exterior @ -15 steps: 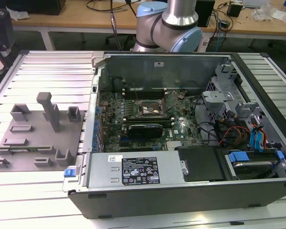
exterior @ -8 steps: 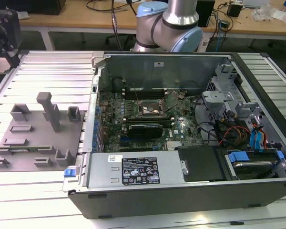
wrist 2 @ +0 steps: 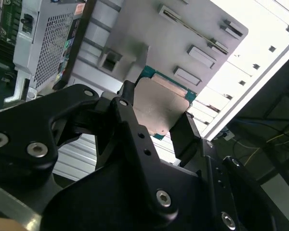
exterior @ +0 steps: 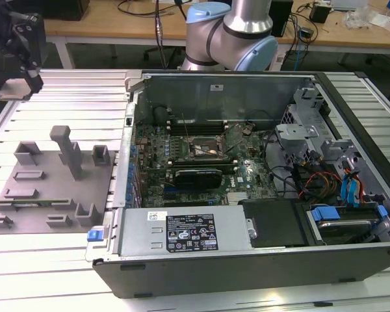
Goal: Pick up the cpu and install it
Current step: 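Pick up the cpu and move it towards the insertion slot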
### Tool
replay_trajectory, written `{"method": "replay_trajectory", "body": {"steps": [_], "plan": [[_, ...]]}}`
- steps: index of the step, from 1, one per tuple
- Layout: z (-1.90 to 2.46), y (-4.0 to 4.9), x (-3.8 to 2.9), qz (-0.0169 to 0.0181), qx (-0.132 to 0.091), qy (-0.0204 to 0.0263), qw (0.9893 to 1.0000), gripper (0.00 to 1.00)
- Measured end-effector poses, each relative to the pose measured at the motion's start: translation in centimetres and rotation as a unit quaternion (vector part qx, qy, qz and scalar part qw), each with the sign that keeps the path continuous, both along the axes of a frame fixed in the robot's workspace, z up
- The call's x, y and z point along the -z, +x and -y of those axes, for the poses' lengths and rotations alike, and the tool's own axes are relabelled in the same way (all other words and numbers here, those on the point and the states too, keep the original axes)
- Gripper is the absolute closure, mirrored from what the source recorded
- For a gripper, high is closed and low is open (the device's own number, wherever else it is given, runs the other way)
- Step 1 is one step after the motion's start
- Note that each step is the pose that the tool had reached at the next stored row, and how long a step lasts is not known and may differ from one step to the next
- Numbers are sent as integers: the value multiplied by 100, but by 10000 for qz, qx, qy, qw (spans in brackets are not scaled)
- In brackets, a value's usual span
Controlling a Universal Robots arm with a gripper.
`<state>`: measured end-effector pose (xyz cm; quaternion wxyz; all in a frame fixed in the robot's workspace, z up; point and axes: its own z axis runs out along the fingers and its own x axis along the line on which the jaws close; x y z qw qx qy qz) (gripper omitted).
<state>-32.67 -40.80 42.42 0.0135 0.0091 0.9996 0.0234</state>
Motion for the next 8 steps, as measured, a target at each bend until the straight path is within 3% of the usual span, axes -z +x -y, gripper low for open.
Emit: {"method": "replay_trajectory", "body": {"steps": [8], "plan": [[0, 354, 1, 0, 0, 0, 10000, 46]]}}
